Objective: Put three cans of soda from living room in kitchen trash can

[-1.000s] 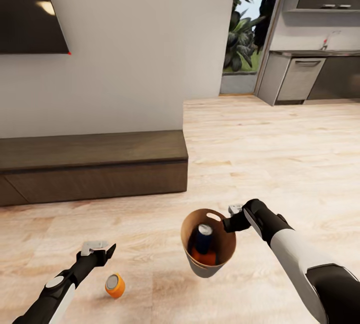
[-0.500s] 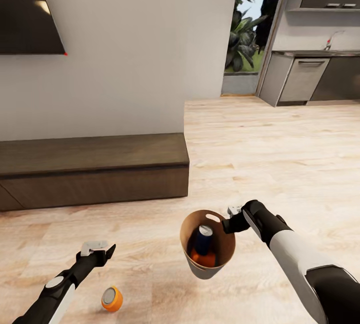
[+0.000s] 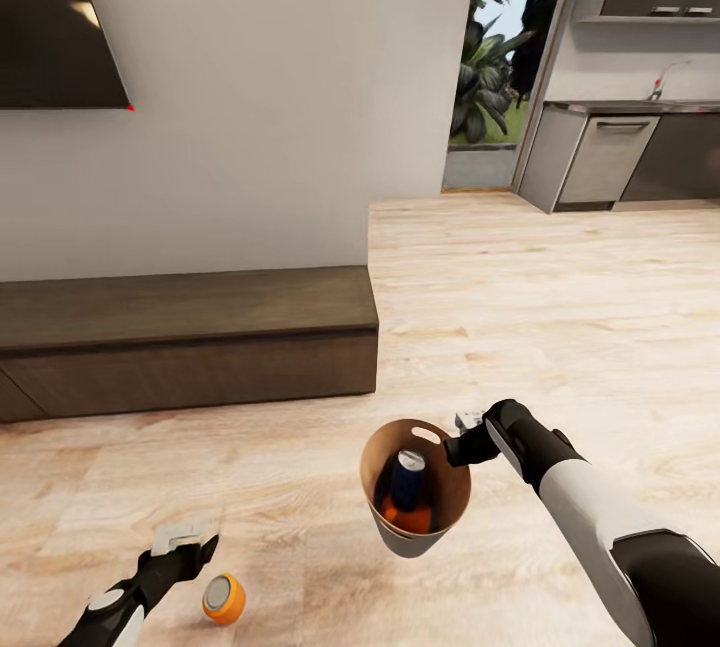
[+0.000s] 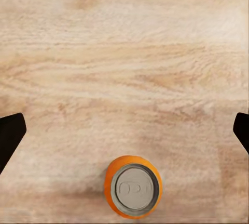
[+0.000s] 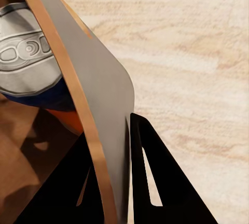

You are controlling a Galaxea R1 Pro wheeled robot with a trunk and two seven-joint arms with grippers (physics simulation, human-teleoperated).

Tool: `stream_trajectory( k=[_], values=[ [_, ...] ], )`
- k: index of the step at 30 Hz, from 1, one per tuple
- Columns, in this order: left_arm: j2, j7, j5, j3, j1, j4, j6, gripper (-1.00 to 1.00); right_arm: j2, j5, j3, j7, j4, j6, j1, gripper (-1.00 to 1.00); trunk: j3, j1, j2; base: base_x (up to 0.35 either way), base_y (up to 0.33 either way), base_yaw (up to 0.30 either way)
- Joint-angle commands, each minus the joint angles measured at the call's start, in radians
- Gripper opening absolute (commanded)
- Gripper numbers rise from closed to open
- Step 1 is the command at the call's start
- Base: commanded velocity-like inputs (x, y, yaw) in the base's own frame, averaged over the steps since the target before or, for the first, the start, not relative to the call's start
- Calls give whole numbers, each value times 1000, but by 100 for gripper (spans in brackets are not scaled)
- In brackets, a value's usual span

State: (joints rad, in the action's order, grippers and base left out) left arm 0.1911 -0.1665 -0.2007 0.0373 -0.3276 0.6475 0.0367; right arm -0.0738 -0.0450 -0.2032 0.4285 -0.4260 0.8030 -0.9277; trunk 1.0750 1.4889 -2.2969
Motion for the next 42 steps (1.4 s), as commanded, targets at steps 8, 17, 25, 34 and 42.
stream_trajectory(
  k=[8, 17, 25, 34, 42],
  values=[
    [-2, -9, -2, 0, -3, -46, -18, 100, 0, 22, 3, 7, -3, 5, 0, -100, 6, 8, -14, 0, 0, 0],
    [-4, -11, -1, 0, -4, -51, -50, 100, 2, 21, 1, 7, -6, 5, 0, -100, 34, 42, -77, 0, 0, 0],
    [-4, -11, -1, 0, -4, -48, -63, 100, -1, 21, 4, 7, -31, 6, 0, -100, 50, 61, -112, 0, 0, 0],
    [-5, -11, -2, -13, -4, -48, -67, 100, -4, 18, 4, 9, -281, 188, -1, -100, 69, 84, -154, 0, 0, 0],
    [-6, -10, -1, -40, -3, -49, -67, 100, -11, 15, 5, 8, -397, 244, 0, -100, 95, 112, -203, 0, 0, 0]
  ],
)
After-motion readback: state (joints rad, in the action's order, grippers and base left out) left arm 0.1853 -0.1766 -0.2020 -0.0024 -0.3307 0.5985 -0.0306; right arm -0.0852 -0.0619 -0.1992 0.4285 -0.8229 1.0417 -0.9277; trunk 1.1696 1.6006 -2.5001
